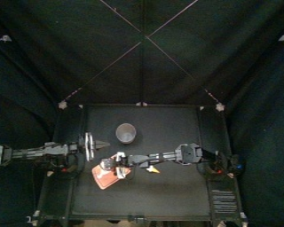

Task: Pick the pie then place it on the pink plate
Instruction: Drop pie on the pink plate and return to neutral

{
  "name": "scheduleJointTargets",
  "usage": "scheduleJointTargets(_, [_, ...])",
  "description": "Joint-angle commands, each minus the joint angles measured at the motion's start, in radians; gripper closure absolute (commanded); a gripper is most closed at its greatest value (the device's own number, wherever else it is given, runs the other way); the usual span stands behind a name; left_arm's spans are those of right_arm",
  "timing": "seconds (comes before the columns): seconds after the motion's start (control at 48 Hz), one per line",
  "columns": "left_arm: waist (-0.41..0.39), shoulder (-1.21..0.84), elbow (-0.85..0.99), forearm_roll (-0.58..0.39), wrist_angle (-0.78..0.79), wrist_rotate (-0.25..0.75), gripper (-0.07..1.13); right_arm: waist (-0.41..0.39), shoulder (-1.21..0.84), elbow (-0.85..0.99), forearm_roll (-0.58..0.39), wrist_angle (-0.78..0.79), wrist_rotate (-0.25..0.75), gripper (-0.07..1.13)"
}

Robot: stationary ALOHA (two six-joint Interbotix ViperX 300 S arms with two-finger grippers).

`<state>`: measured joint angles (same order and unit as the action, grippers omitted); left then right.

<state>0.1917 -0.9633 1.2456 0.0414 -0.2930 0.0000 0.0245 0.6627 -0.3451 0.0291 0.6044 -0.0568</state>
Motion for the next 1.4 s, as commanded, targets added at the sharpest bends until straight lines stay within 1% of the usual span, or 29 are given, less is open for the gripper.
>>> scheduleJointTargets(0.021, [0.000, 0.002, -0.012, -0.002, -0.006, -0.002, 1.06, 0.002, -0.123, 0.060, 0.012, -0.067, 0.003, 0.09])
scheduleJointTargets(0.208, [0.000, 0.000, -0.011, -0.002, -0.006, -0.002, 1.06, 0.003, -0.285, 0.304, 0.049, -0.331, 0.002, 0.09])
scheduleJointTargets(0.292, [0.002, 0.000, -0.009, -0.002, -0.005, -0.002, 1.06, 0.005, -0.365, 0.433, 0.069, -0.480, 0.000, 0.09])
scheduleJointTargets(0.479, [0.000, -0.002, -0.009, -0.005, -0.006, -0.002, 1.06, 0.026, -0.502, 0.667, 0.109, -0.735, 0.000, 0.09])
scheduleJointTargets(0.771, [0.000, -0.002, -0.009, -0.008, -0.006, -0.002, 1.06, 0.037, -0.709, 0.965, 0.183, -1.019, -0.002, 0.09])
scheduleJointTargets(0.896, [0.000, -0.003, -0.012, -0.012, -0.005, -0.002, 1.06, 0.032, -0.816, 1.095, 0.184, -1.140, -0.003, 0.09])
scheduleJointTargets(1.0, [0.000, -0.002, -0.012, -0.012, -0.006, 0.002, 1.06, 0.025, -0.904, 1.189, 0.181, -1.193, -0.008, 0.09])
scheduleJointTargets(1.083, [0.000, -0.002, -0.014, -0.012, -0.008, 0.003, 1.06, -0.003, -0.973, 1.253, 0.183, -1.212, -0.006, 0.09])
scheduleJointTargets(1.229, [0.000, -0.002, -0.014, -0.011, -0.009, 0.003, 1.06, -0.083, -1.091, 1.328, 0.170, -1.215, -0.015, 0.09])
scheduleJointTargets(1.396, [0.000, -0.002, -0.012, -0.011, -0.009, 0.003, 1.06, -0.161, -1.178, 1.365, 0.103, -1.213, -0.006, 0.09])
